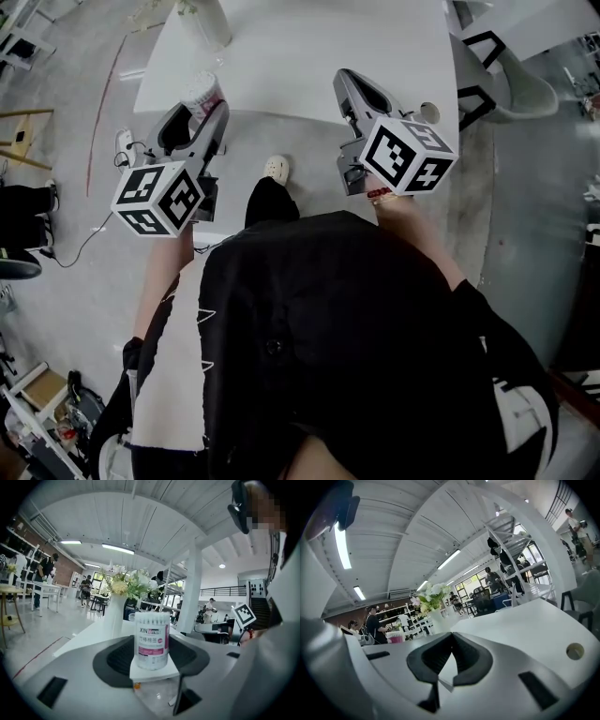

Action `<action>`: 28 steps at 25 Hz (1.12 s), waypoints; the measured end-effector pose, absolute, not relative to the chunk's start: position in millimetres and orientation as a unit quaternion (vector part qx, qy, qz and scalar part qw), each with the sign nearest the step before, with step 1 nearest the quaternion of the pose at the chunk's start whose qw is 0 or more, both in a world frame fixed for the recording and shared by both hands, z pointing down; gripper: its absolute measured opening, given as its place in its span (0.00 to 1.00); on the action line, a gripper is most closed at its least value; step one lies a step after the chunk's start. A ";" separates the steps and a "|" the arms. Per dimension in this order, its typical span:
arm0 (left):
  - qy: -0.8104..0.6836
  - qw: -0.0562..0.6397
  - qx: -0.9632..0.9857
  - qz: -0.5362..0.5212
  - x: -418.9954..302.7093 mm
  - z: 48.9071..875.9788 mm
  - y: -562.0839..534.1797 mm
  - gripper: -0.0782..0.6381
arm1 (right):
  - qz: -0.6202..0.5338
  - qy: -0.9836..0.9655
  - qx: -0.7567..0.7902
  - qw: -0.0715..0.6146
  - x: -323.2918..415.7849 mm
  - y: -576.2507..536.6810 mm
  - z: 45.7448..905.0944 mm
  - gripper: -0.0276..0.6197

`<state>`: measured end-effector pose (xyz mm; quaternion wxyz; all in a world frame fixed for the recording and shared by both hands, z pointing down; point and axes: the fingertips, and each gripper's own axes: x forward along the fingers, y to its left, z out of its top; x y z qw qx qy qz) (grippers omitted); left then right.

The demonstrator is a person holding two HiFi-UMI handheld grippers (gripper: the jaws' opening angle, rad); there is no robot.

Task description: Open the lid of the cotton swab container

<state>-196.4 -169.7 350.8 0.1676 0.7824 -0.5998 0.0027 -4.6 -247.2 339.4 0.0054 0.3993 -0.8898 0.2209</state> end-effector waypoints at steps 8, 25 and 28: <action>-0.602 0.171 0.780 0.003 -195.8 352.9 -168.9 0.45 | 0.218 -0.892 0.396 0.019 -5.2 -247.9 343.6 0.05; -0.589 0.171 0.790 0.002 -191.7 352.2 -168.1 0.45 | 0.200 -0.895 0.397 0.040 -11.8 -240.8 345.5 0.05; -0.590 0.171 0.789 0.000 -193.5 352.5 -168.4 0.45 | 0.199 -0.895 0.397 0.044 -12.8 -241.0 347.2 0.05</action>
